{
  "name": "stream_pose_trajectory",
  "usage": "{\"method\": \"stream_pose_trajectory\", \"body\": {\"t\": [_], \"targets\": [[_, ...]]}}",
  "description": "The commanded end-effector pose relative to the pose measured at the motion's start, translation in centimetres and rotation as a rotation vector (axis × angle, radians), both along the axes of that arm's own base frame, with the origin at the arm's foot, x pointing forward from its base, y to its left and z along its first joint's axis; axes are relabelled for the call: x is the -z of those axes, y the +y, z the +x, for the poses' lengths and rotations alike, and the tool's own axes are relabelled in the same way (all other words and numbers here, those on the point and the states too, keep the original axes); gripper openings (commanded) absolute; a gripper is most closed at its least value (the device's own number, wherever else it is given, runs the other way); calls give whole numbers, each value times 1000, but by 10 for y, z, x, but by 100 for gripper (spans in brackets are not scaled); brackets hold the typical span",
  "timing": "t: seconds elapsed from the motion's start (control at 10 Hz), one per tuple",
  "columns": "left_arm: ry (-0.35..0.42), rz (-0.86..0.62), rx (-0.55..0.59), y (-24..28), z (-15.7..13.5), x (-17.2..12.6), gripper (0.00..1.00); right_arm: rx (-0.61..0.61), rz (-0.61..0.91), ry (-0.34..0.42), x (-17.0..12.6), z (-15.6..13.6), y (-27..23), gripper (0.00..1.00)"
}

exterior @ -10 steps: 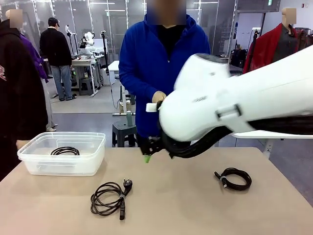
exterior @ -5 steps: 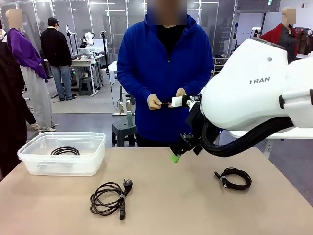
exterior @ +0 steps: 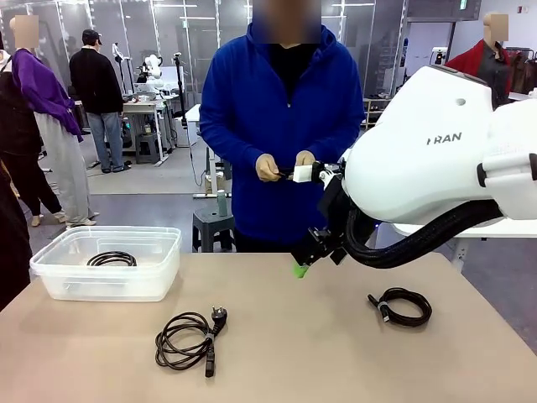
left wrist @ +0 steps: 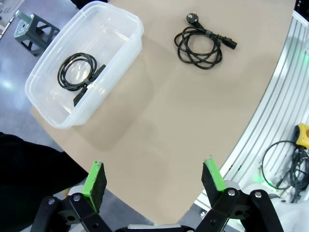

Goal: Organize and store the cables.
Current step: Place the Power Cable into the Organizing box.

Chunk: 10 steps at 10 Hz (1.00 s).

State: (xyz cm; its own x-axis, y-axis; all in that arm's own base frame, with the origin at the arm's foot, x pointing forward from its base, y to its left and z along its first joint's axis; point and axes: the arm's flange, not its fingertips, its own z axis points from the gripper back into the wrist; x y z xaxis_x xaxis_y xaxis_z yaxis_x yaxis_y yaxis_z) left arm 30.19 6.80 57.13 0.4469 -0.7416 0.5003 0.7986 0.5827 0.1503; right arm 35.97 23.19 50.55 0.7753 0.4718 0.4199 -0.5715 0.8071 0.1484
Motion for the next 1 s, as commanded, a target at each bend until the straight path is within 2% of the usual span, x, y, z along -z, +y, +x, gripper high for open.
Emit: {"method": "stream_pose_trajectory", "body": {"t": [0.0,0.3,0.5,0.7,0.8,0.9], "targets": [[2,13,-10,0,0,-1,100,13,12,13,-1,0,0,100],[2,13,-10,0,0,-1,100,-49,7,-30,-6,-9,-28,100],[0,0,0,0,0,0,100,-74,27,-22,-14,-13,-53,100],[96,39,38,-38,10,-3,100,-90,3,-56,-26,-23,-80,100],[120,51,37,-56,16,-5,100,-92,20,-59,-33,-26,-99,100],[161,6,46,-75,21,-10,100,-105,66,-47,-41,-26,-123,100]]}}
